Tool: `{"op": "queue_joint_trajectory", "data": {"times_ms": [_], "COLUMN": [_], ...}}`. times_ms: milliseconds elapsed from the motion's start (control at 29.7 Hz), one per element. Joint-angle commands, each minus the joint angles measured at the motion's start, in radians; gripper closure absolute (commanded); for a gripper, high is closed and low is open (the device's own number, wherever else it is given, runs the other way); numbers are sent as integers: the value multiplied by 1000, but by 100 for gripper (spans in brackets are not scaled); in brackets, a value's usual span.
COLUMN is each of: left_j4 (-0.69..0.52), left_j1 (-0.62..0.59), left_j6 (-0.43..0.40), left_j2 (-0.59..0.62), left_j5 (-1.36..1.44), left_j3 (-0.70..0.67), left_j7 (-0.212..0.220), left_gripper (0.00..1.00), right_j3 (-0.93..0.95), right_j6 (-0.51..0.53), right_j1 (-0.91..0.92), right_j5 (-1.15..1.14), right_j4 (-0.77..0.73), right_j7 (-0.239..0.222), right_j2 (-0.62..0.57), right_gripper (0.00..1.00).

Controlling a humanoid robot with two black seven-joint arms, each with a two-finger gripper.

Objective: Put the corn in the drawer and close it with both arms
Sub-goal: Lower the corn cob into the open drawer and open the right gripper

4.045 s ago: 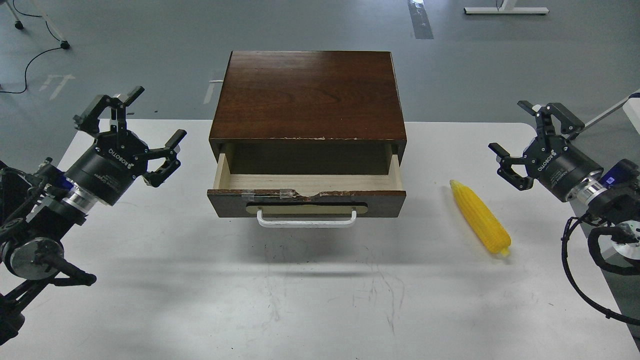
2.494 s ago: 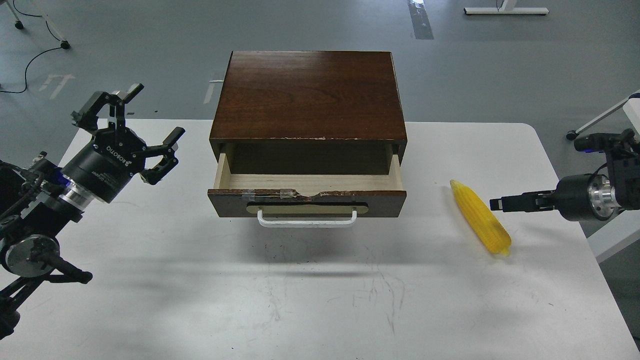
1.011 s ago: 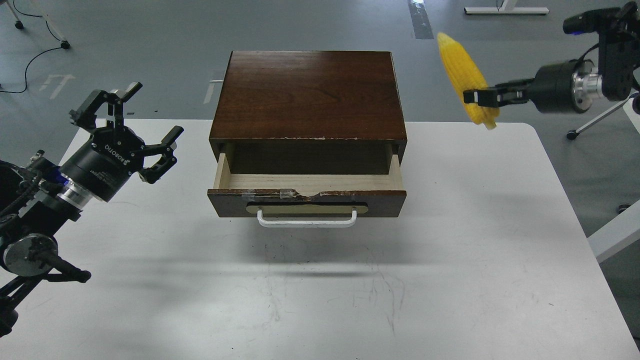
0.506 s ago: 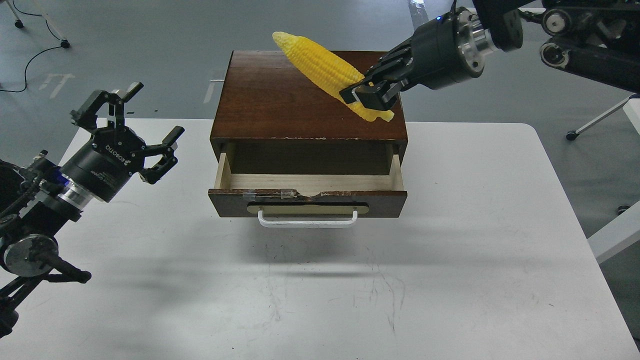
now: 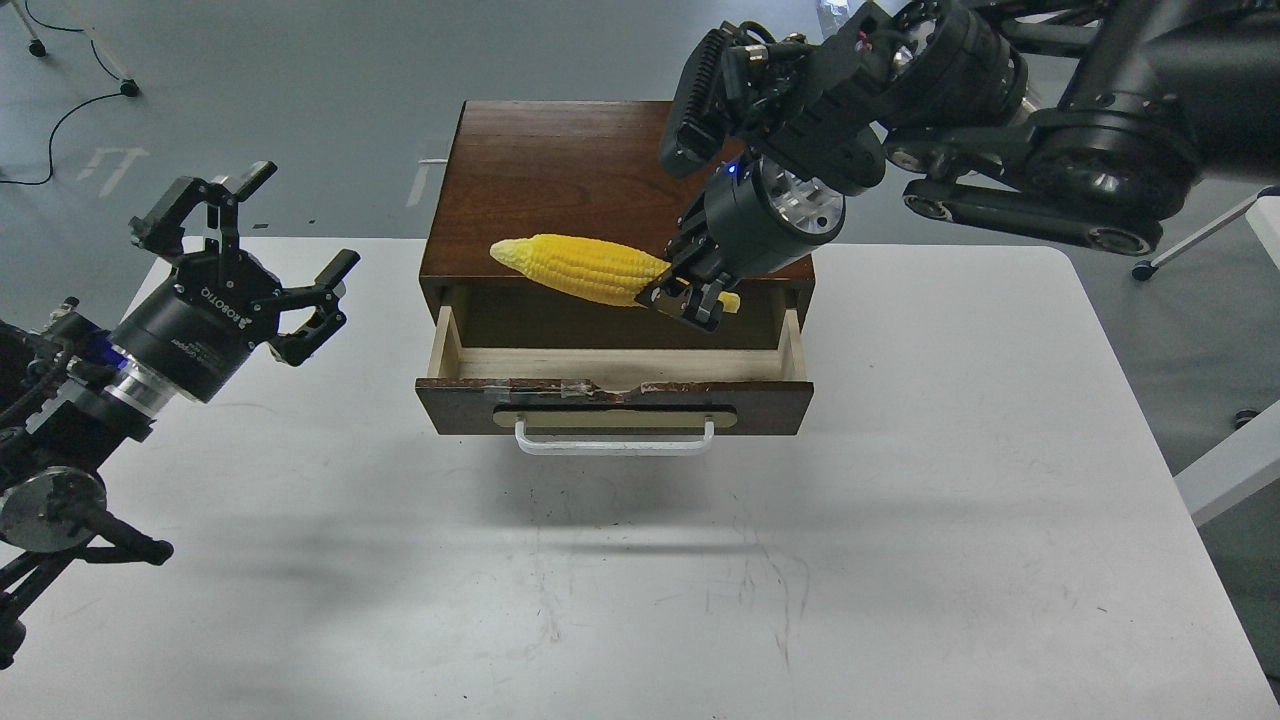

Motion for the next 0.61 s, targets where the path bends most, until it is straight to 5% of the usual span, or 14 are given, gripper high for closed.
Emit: {"op": "queue_joint_trajectory", "data": {"times_ms": [0,135,236,337,573], "left_j4": [0,0,0,0,0], "left_j1": [0,0,0,0,0], "left_j6": [0,0,0,0,0], "left_j2": [0,1,1,0,0], "left_j5": [0,0,0,0,0], "left_j3": [0,0,0,0,0], "left_j7": [0,0,0,0,0], "left_gripper": [0,0,0,0,0], "right_j3": [-6,-8,-8,-6,-5], "right_j6": [-6,-6,-7,-7,-10], "right_j1": [-33,-59,-74,-76,-80], "right_j5": [-1,-1,1,2,4], "right_j4": [-16,-35,-38,-38,-36], "right_j7": [0,0,0,0,0], "right_j2": [14,15,15,15,15], "right_gripper": [82,76,51,39,31]}}
